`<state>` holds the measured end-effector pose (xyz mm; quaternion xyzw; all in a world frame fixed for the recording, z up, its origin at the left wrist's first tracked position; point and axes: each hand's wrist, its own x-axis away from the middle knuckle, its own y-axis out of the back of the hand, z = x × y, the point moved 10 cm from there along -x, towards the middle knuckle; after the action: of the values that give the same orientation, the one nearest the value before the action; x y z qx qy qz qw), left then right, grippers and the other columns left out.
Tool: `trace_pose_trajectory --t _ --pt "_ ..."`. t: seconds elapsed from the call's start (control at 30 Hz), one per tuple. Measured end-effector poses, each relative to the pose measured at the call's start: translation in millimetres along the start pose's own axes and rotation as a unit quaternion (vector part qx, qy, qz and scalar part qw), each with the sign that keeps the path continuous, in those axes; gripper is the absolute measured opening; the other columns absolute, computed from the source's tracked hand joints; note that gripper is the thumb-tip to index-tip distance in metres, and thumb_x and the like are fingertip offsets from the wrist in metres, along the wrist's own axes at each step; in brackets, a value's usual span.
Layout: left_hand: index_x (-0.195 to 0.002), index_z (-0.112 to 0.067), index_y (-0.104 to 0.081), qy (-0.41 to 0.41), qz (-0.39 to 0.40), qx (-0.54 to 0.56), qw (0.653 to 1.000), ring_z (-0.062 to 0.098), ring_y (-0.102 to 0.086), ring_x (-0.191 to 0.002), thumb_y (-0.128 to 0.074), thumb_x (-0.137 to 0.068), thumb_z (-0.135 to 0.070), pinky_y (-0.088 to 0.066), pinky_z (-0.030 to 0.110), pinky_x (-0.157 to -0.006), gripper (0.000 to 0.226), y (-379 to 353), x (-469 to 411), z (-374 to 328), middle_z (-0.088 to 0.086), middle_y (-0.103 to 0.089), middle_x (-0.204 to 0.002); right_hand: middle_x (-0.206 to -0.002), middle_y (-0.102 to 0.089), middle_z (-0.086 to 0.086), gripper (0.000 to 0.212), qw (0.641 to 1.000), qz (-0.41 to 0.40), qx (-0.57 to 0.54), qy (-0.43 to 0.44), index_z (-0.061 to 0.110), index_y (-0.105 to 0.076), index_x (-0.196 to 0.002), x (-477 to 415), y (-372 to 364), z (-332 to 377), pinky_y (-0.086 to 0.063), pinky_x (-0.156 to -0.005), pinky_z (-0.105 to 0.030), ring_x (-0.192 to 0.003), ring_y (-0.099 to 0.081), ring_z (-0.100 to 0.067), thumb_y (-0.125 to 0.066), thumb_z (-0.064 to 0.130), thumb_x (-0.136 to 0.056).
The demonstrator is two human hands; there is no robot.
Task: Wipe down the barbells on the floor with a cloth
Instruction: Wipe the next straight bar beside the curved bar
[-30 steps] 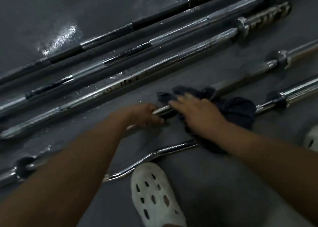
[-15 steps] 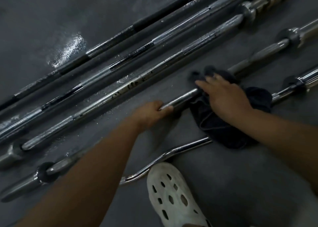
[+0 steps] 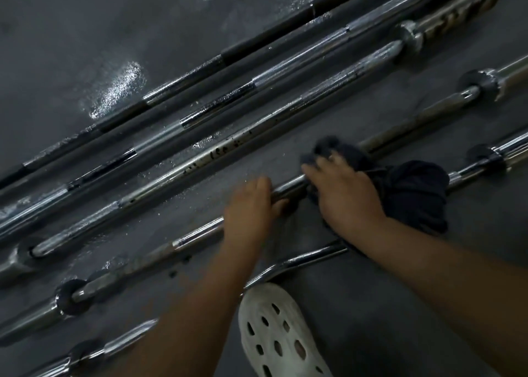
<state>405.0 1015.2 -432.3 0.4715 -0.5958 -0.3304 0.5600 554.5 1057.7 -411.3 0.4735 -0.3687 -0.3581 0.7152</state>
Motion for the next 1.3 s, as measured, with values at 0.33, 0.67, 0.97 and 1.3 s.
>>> trace_pose_trajectory --t 0.33,0.67,0.97,1.3 --pt "-0.097 -0.021 -0.058 -0.035 0.047 -0.003 0.998 0.032 -0.065 -0.081 -0.031 -0.098 -0.062 -0.043 0.035 -0.063 0.048 0.0 -9.5 0.7 0.008 -0.068 -0.089 -0.139 -0.053 -0.006 0.052 1.000 0.000 -0.012 -0.009 0.026 -0.053 -0.136 -3.2 6.2 -8.1 -0.053 -0.083 -0.050 -0.137 -0.041 -0.035 -0.054 0.013 -0.086" --pt "-0.104 -0.017 -0.064 0.071 0.071 0.052 0.994 0.035 -0.065 -0.097 -0.017 -0.103 -0.059 -0.048 0.039 -0.081 0.063 -14.0 -8.4 7.7 0.015 -0.069 -0.102 -0.139 -0.053 -0.005 0.052 0.999 -0.018 -0.004 -0.043 0.023 -0.054 -0.135 4.6 9.3 -24.5 -0.054 -0.083 -0.047 -0.135 -0.043 -0.035 -0.036 0.025 -0.086" --pt "-0.114 -0.013 -0.064 0.070 0.127 0.063 0.987 0.035 -0.066 -0.094 -0.025 -0.106 -0.046 -0.049 0.038 -0.082 0.052 -19.4 -19.0 12.8 0.019 -0.068 -0.101 -0.142 -0.051 -0.011 0.052 0.998 -0.033 -0.002 -0.056 0.019 -0.053 -0.137 0.4 22.5 -66.1 -0.055 -0.084 -0.052 -0.133 -0.044 -0.037 -0.048 0.012 -0.086" --pt "-0.110 -0.012 -0.065 0.086 0.137 0.120 0.980 0.035 -0.062 -0.106 -0.020 -0.106 -0.051 -0.044 0.037 -0.088 0.060 -16.9 -11.9 11.7 0.021 -0.066 -0.113 -0.144 -0.049 -0.005 0.054 0.999 0.014 0.035 0.022 0.027 -0.048 -0.141 -0.5 7.2 -46.5 -0.055 -0.083 -0.047 -0.136 -0.044 -0.031 -0.041 0.016 -0.089"
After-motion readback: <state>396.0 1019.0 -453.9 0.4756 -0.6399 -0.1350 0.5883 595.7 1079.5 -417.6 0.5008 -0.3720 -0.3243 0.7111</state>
